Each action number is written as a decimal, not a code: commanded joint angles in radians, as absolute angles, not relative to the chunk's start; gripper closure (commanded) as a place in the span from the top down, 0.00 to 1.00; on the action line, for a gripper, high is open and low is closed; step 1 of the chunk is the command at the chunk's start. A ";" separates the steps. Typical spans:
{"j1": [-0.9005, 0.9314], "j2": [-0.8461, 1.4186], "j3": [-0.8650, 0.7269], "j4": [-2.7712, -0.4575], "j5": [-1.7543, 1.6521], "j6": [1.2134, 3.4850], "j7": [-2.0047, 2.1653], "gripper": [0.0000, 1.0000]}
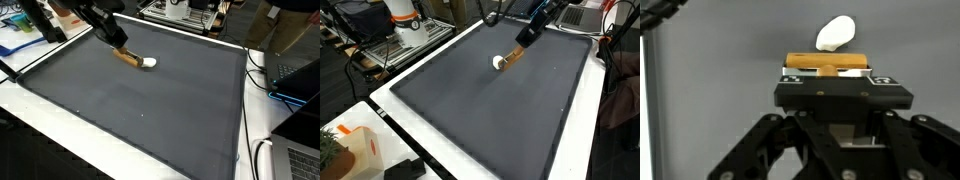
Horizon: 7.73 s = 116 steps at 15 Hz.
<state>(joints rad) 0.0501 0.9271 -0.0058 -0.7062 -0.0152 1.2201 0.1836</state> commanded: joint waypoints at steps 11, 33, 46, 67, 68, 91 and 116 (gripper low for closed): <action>0.058 1.000 -0.011 -0.588 -0.020 1.091 0.195 0.23; 0.050 0.380 -0.020 -1.334 0.131 1.543 0.881 0.23; 0.051 0.135 -0.005 -1.662 0.098 1.606 0.936 0.48; 0.028 -0.171 0.039 -2.266 0.111 2.207 1.120 0.23; 0.027 -0.197 0.047 -2.299 0.111 2.215 1.120 0.48; 0.046 -0.118 0.130 -2.287 -0.018 2.175 1.255 0.23; 0.091 0.173 0.060 -2.100 -0.190 2.193 1.498 0.23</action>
<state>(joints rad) 0.0785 0.1197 0.0844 -2.1144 -0.1562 2.1977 1.4619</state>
